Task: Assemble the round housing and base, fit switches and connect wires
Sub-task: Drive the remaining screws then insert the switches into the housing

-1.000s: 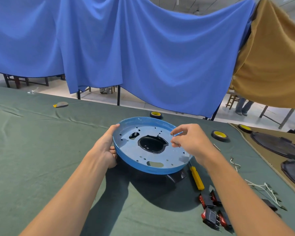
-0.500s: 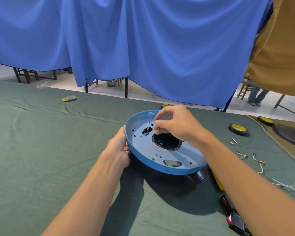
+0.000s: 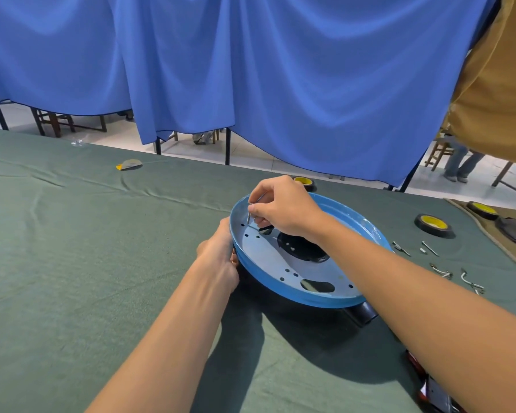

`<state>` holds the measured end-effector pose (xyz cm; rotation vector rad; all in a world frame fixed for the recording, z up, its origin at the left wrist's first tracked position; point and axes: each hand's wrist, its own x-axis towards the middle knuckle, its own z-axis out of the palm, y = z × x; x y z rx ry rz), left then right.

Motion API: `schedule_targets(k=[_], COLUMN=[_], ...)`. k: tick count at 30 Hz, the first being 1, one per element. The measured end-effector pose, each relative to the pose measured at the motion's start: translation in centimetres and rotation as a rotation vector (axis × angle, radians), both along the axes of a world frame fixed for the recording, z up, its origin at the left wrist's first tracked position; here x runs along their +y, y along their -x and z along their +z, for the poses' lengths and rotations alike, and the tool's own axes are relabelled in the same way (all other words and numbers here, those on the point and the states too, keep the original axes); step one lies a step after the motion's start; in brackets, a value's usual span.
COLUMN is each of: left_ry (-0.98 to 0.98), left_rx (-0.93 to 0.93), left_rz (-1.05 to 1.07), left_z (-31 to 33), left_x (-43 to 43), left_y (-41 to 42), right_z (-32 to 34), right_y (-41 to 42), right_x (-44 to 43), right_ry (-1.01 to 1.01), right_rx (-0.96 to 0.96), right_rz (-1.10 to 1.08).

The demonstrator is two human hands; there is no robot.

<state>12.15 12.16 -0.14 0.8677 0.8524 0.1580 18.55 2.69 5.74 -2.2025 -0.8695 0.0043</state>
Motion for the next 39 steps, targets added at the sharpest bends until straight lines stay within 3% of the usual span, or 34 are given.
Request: schedule_targets(k=[7,15,39], left_ry=[0.015,0.020,-0.036], left_rx=[-0.034,-0.022,-0.016], left_rz=[-0.007,0.003,-0.017], left_z=[0.0,-0.1,1.0], left_x=[-0.1,0.2,-0.2], left_y=[0.1,0.3,0.8], right_z=[-0.8,-0.2,1.8], right_y=[-0.3,-0.2,0.3], right_x=[0.5,0.5,1.0], right_ry=[0.040,0.329,0.447], right_rx=[-0.060,-0.310,-0.304], right_rz=[0.032,0.156,0.151])
